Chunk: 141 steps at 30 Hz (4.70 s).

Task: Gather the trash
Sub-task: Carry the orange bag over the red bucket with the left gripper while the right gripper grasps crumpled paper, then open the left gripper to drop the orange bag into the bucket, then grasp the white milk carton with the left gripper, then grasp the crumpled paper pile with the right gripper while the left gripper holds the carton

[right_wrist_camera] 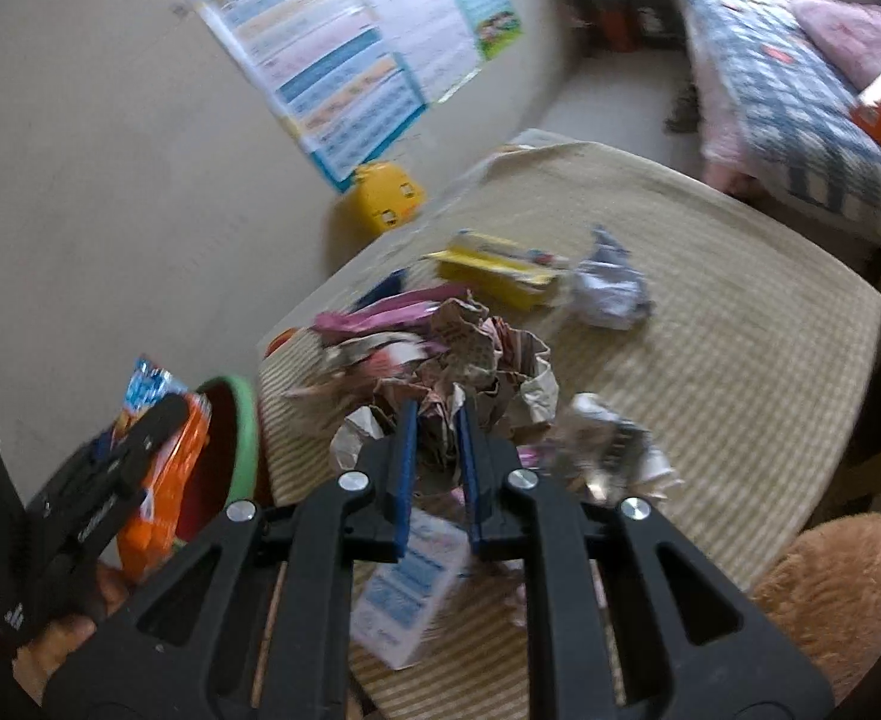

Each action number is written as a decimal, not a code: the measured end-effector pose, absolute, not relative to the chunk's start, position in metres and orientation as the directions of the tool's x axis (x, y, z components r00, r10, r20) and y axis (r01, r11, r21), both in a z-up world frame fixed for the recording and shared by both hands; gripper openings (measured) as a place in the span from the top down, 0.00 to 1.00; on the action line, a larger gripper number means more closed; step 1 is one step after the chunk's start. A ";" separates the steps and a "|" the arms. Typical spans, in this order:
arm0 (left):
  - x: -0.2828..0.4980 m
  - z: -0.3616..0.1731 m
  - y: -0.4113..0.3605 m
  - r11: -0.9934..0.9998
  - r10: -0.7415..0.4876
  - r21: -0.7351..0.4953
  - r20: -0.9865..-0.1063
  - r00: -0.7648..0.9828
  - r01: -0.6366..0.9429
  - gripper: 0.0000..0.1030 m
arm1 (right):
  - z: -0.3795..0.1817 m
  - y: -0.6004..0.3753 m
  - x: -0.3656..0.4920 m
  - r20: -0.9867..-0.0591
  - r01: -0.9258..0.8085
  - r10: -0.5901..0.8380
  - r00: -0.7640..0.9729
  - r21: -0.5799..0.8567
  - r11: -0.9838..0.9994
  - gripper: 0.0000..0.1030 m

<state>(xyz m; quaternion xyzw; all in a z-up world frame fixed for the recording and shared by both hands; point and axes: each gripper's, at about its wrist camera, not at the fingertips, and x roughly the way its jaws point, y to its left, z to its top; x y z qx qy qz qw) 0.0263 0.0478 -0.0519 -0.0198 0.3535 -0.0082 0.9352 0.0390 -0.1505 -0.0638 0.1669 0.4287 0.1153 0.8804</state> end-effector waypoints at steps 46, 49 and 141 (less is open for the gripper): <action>0.008 -0.135 0.271 0.892 0.223 -0.041 -0.826 0.517 -0.450 0.39 | -0.075 0.061 0.031 -0.746 -0.538 0.526 0.408 0.268 0.799 0.44; 0.011 -0.132 0.268 0.888 0.222 -0.055 -0.818 0.530 -0.457 0.33 | -0.078 0.038 0.021 -0.758 -0.495 0.508 0.409 0.283 0.821 0.44; 0.016 -0.132 0.085 0.980 -0.172 -0.197 -0.881 0.440 -0.010 0.51 | -0.112 -0.090 0.121 -0.854 -0.210 0.248 0.457 0.167 0.963 0.32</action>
